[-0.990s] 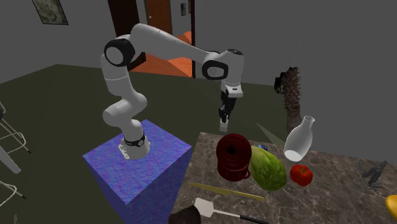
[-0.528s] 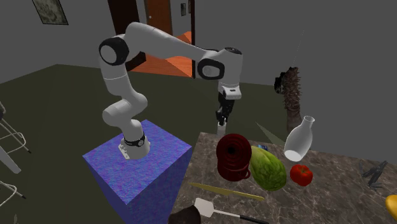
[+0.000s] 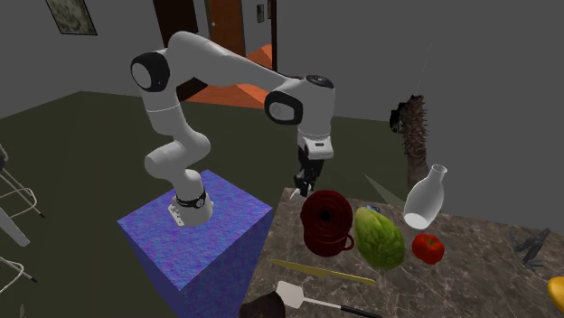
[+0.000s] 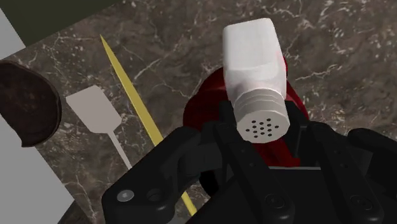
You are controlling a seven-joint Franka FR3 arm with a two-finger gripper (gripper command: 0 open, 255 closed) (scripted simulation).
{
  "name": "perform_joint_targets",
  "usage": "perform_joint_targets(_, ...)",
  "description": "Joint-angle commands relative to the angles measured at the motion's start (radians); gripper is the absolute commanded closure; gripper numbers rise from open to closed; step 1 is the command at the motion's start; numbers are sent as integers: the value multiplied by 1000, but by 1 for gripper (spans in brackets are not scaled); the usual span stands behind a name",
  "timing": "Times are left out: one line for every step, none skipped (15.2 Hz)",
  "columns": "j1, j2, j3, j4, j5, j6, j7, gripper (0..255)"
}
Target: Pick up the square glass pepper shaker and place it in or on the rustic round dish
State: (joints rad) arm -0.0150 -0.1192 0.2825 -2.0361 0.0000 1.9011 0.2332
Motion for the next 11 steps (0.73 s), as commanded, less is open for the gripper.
perform_joint_targets(-23,0,-28,11,-5,-10,-50,255)
perform_joint_targets(-34,2,-42,14,-8,-11,-73,255)
perform_joint_targets(-45,4,-55,18,-10,-13,-97,255)
perform_joint_targets(-56,7,-68,24,-13,-15,-120,255)
perform_joint_targets(-67,11,-81,31,-16,-17,-143,255)
perform_joint_targets(-77,16,-95,38,-19,-19,-165,255)
perform_joint_targets(-88,23,-107,47,-21,-21,-188,255)
perform_joint_targets(-99,30,-120,57,-24,-24,-210,255)
perform_joint_targets(-110,38,-132,69,-27,-27,-233,255)
perform_joint_targets(-120,47,-145,81,-29,-29,-255,255)
perform_joint_targets(-131,57,-157,95,-32,-32,-277,255)
